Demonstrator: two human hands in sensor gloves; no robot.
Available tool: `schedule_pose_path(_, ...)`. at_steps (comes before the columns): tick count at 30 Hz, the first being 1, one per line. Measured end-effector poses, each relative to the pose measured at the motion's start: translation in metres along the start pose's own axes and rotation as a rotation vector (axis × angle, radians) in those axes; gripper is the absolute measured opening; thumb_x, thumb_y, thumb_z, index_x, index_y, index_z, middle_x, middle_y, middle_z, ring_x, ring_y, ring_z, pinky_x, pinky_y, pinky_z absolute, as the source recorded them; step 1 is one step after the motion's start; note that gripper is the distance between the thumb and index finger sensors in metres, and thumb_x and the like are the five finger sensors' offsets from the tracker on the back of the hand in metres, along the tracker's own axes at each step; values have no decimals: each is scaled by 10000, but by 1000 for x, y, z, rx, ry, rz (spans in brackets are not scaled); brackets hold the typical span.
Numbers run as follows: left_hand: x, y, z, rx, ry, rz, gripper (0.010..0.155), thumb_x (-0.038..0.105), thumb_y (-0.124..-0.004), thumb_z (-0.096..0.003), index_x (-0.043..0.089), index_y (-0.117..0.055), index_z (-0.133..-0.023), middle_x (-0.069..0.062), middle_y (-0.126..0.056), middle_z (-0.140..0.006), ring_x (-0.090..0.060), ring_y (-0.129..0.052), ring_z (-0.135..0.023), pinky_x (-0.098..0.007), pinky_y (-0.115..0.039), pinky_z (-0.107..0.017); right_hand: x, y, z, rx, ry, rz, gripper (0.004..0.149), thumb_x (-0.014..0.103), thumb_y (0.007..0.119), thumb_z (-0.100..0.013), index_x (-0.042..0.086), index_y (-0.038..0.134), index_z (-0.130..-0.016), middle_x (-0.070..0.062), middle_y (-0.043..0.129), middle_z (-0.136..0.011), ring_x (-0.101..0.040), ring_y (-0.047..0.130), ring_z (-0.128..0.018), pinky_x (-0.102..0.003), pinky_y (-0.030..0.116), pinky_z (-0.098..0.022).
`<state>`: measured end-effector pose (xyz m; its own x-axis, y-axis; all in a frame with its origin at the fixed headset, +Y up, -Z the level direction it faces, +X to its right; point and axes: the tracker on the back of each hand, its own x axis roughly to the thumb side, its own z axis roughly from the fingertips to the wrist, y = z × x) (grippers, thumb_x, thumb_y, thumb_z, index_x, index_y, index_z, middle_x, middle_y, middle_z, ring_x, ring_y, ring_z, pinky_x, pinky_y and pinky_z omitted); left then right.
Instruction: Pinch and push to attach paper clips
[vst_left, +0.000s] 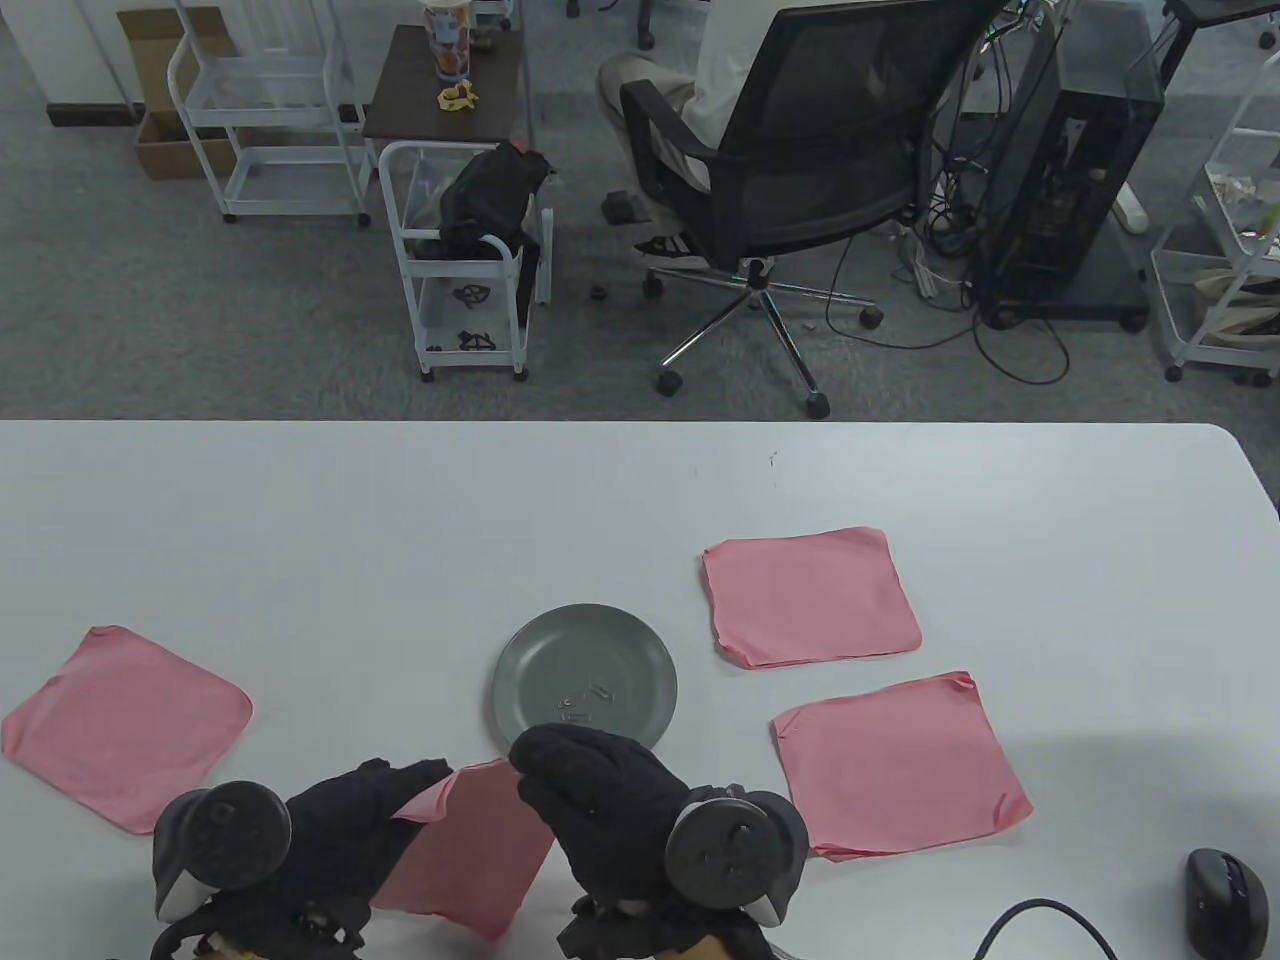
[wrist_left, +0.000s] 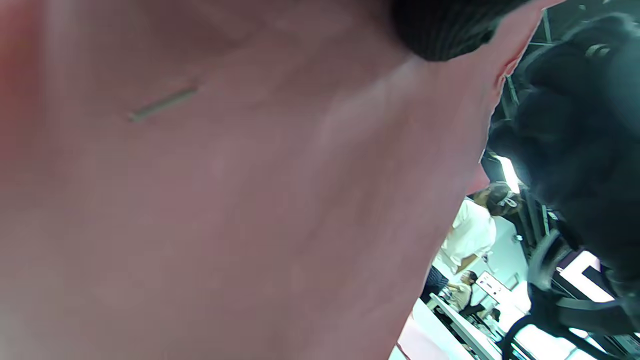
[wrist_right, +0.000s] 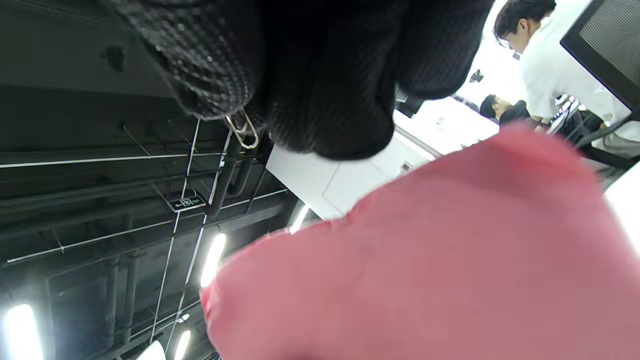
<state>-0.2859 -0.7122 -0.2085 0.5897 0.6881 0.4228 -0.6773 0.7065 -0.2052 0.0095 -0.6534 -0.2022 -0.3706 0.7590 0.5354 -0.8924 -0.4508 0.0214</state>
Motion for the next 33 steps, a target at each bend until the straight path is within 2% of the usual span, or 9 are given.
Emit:
schedule_pose_path(3, 5, -3, 0, -5, -29, -11, 451, 501, -733, -469, 301, -868, -849, 46, -961, -768, -235, -967, -769, -559, -645, -725, -5, 4, -2, 16, 31, 29, 376, 375, 793, -477, 234, 804, -825, -75, 689, -993, -333, 755, -814, -607, 521, -686)
schedule_pose_path(6, 5, -5, -1, -8, -41, -11, 451, 515, -730, -465, 294, -883, -827, 48, -933, -801, -240, -924, -824, -568, -616, -740, -11, 9, -3, 12, 68, 14, 378, 371, 797, -477, 213, 810, -820, -98, 647, -1010, -367, 702, -844, -635, 471, -679)
schedule_pose_path(9, 5, -8, -3, -19, -41, -14, 449, 517, -731, -465, 291, -888, -819, 45, -929, -801, -242, -916, -834, -570, -608, -744, -14, 16, -3, 39, 106, -9, 379, 363, 801, -479, 185, 816, -814, -112, 646, -1007, -382, 696, -844, -646, 461, -673)
schedule_pose_path(17, 5, -11, -4, -23, -9, -2, 444, 516, -739, -469, 269, -904, -799, 26, -943, -775, -247, -924, -815, -565, -616, -738, -11, 23, -1, 38, 100, 15, 382, 357, 807, -484, 152, 822, -806, -122, 650, -1003, -397, 696, -840, -655, 457, -664)
schedule_pose_path(28, 4, -13, -5, -17, 9, 8, 437, 516, -739, -472, 261, -915, -781, 38, -954, -750, -241, -936, -799, -563, -623, -734, -11, 26, 0, 42, 98, 34, 384, 355, 795, -494, 141, 816, -812, -134, 639, -1014, -409, 679, -849, -660, 441, -664)
schedule_pose_path(33, 1, -13, -11, -16, 18, 35, 431, 512, -743, -472, 274, -911, -790, 45, -947, -771, -233, -927, -821, -572, -613, -739, -15, 25, -6, 67, 141, 19, 386, 364, 792, -495, 153, 814, -818, -123, 651, -1019, -409, 676, -861, -661, 441, -672)
